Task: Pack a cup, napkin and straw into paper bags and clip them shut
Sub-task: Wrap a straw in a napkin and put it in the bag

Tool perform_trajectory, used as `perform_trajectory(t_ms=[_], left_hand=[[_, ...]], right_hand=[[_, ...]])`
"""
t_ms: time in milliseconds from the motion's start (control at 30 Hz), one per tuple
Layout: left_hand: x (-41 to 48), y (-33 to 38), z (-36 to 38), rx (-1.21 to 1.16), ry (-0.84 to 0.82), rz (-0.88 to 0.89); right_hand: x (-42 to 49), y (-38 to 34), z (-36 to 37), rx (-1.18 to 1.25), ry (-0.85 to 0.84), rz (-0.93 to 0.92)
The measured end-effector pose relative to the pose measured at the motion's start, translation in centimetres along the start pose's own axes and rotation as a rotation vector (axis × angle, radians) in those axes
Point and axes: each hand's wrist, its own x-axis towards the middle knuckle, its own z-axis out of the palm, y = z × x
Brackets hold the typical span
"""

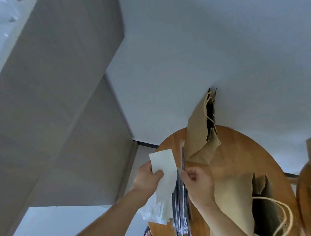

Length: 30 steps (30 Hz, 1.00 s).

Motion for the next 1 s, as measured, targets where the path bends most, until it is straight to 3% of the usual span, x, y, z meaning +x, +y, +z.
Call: perform_trajectory(t_ms=[133, 300, 533, 667, 867, 1000], left_hand=[[-1.9, 3.9, 0.7, -0.105, -0.072, 0.035], [-4.0, 7.1, 1.7, -0.271, -0.173, 0.079], [-6.7, 10.2, 3.2, -0.161, -0.065, 0.169], [-7.9, 12.6, 3.3, -0.138, -0.138, 0.194], [-9.2, 15.8, 4.5, -0.043, -0.330, 0.246], [-9.9, 17.2, 6.6, 0.021, -0.386, 0.267]], right_hand=[[-0.8, -3.5, -2.0, 0.052, -0.079, -0.073], [-1.8, -6.4, -5.1, 0.058, -0.049, -0.154], [-3.0, -8.6, -9.1, 0.060, -0.063, -0.231], [-2.8, -8.9, -12.4, 0.162, -0.002, -0.240], [-2.0, -8.5, -16.7, 0.391, -0.360, -0.099], [-2.2, -7.8, -18.7, 0.353, -0.375, -0.145]])
